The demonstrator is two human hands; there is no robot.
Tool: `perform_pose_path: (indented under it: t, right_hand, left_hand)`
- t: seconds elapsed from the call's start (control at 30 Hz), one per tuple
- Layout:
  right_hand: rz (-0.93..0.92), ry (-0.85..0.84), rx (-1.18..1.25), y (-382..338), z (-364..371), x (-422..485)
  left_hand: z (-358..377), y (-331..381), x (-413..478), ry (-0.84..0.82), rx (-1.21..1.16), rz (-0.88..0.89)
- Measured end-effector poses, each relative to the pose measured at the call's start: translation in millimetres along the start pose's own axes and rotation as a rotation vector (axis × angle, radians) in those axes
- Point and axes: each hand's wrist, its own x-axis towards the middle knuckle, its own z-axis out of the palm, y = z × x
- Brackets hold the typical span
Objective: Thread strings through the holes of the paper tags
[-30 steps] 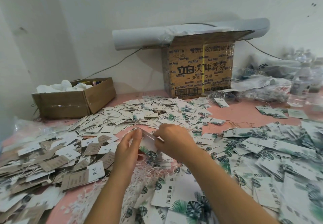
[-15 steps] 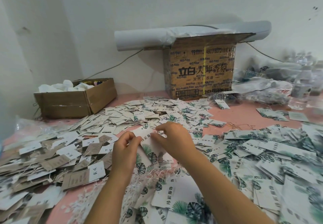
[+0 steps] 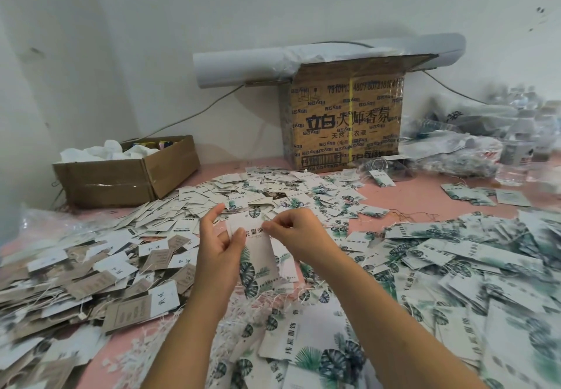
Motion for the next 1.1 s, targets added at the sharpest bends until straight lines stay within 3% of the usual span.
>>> perform_pose_path:
  t: [0.3,0.5,0.9,1.1]
  right_hand:
    - [-0.208,0.148,0.009,0,-8,0]
    - [-0.183,0.035,-0.016,-3,-9,-1]
    - [-0.295,0.231,-0.063,-5,-6,-5]
    - [-0.328,0.23,-0.207,-9,-5,-7]
  left_hand:
    - [4,-4,5,-0.009,0.017,-0.082]
    - [8,0,5,-0.014,0.038,-0.08]
    - [9,5,4,-0.053,0.061,-0.06]
    - [10,9,4,-0.041,0.074,-0.059]
